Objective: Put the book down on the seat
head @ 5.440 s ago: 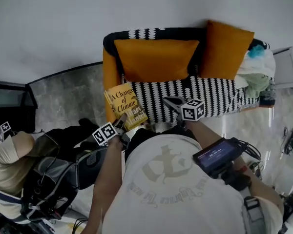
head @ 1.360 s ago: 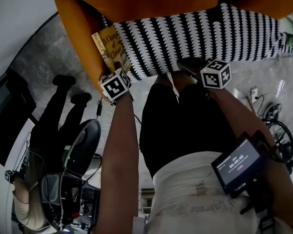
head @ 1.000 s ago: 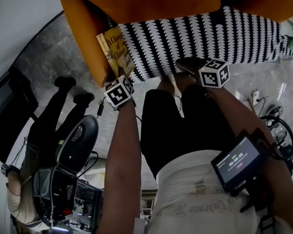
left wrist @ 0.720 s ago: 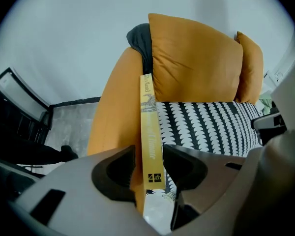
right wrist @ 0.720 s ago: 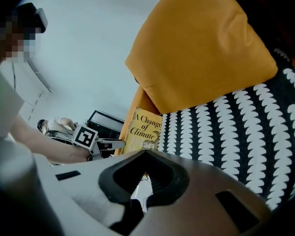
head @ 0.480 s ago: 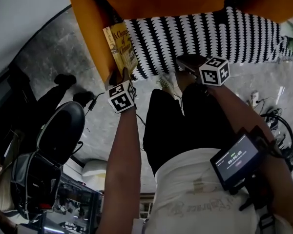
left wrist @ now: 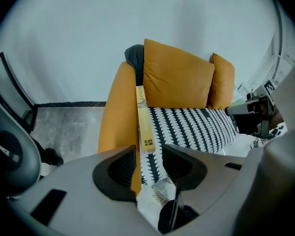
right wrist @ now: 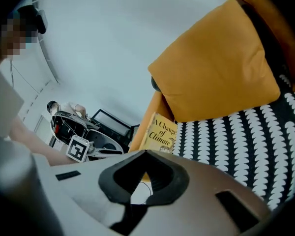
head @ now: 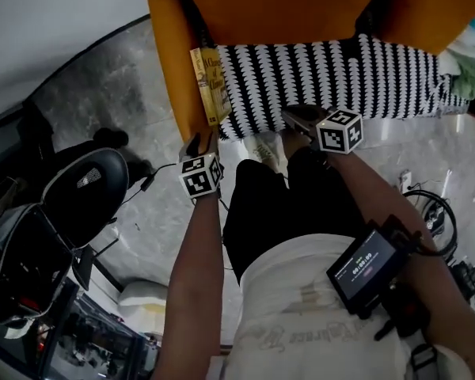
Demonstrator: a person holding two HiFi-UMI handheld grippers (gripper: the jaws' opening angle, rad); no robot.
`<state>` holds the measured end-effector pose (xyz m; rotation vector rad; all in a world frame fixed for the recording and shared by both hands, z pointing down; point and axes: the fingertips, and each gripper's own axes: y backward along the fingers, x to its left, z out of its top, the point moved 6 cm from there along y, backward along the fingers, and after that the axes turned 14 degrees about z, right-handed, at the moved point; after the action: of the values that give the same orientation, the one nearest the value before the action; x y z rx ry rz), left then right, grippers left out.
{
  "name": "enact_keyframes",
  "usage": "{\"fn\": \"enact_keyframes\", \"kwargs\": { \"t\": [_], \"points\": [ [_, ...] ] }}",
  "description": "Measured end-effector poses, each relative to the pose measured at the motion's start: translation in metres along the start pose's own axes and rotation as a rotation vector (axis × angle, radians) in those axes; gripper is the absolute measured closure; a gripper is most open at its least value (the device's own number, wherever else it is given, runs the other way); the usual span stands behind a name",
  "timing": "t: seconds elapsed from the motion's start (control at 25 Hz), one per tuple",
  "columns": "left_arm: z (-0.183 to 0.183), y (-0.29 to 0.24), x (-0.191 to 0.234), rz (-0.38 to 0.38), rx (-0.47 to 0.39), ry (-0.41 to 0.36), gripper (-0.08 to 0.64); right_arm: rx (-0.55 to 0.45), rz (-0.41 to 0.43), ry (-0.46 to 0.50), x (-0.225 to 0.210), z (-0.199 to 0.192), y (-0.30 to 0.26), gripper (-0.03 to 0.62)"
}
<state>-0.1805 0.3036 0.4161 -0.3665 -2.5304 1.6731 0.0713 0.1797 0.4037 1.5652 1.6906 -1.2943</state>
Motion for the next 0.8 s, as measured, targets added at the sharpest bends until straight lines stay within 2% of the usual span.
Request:
{"fn": "enact_keyframes", "kwargs": {
  "t": [0.2,0.52,0.8],
  "points": [
    [-0.011,0.037,0.021,-0.03,-0.011,-0.038,0.406,-0.055,0.021,0.05,0.039,0.004,-0.008,0.578],
    [-0.031,0.089,0.038,-0.031,-0.061,0.08,0.466,-0.076,0.022,0.141,0.088,0.032,0.007,0.578],
    [-0.048,0.119,0.035,-0.066,-0.116,0.116,0.499,-0.098,0.034,0.232,0.131,0.04,0.025,0.578]
  ]
}}
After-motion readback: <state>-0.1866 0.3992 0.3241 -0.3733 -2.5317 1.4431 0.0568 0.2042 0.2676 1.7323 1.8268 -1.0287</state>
